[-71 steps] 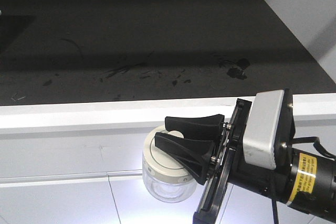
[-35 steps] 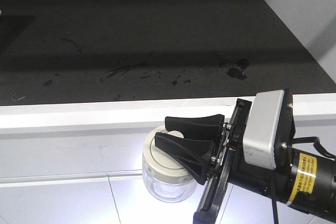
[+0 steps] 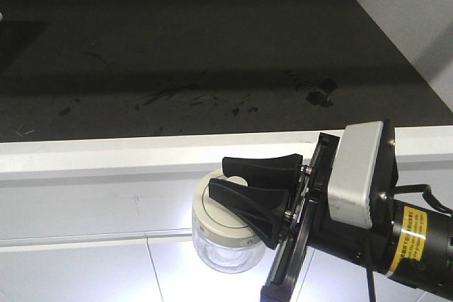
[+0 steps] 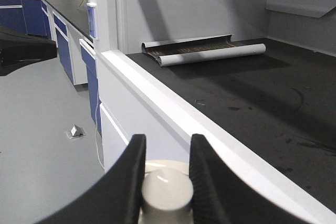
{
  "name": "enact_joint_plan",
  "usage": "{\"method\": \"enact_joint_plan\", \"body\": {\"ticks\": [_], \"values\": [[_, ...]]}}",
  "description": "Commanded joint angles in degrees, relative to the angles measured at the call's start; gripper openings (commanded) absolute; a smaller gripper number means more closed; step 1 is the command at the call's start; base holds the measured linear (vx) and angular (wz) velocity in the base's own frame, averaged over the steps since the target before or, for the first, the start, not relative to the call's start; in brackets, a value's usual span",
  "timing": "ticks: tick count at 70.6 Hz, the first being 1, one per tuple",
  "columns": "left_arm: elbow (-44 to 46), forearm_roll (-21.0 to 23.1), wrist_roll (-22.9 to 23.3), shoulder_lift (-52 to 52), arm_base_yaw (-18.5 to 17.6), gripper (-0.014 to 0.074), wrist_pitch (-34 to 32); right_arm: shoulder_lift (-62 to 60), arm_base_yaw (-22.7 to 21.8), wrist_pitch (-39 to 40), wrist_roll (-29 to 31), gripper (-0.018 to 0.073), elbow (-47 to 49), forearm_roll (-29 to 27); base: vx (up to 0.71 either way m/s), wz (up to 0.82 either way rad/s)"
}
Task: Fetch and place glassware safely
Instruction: 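Drive the base away from the hood holding the jar in the right gripper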
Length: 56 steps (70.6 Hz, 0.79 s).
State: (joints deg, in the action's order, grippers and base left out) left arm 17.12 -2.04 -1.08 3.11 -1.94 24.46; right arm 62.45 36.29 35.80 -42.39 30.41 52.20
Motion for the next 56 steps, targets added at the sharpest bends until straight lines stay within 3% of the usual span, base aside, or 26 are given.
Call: {"method": "enact_joint_plan", "body": {"ticks": [1, 32, 56], "values": [[1.4, 0.3, 0.2, 0.6, -0.1, -0.0007, -3.9, -0.9, 0.0, 4.5, 0.3, -0.0001, 1.7, -2.4, 0.00, 0.01], [1.4, 0.3, 0.2, 0.6, -0.1, -0.0007, -3.9, -0.9, 0.0, 4.4, 0.3, -0.0001, 1.7, -2.4, -0.02, 0.09], [1.4, 0.3, 0.2, 0.6, -0.1, -0.0007, -3.9, -0.9, 0.0, 4.4, 0.3, -0.0001, 1.7, -2.4, -0.07, 0.34]]}}
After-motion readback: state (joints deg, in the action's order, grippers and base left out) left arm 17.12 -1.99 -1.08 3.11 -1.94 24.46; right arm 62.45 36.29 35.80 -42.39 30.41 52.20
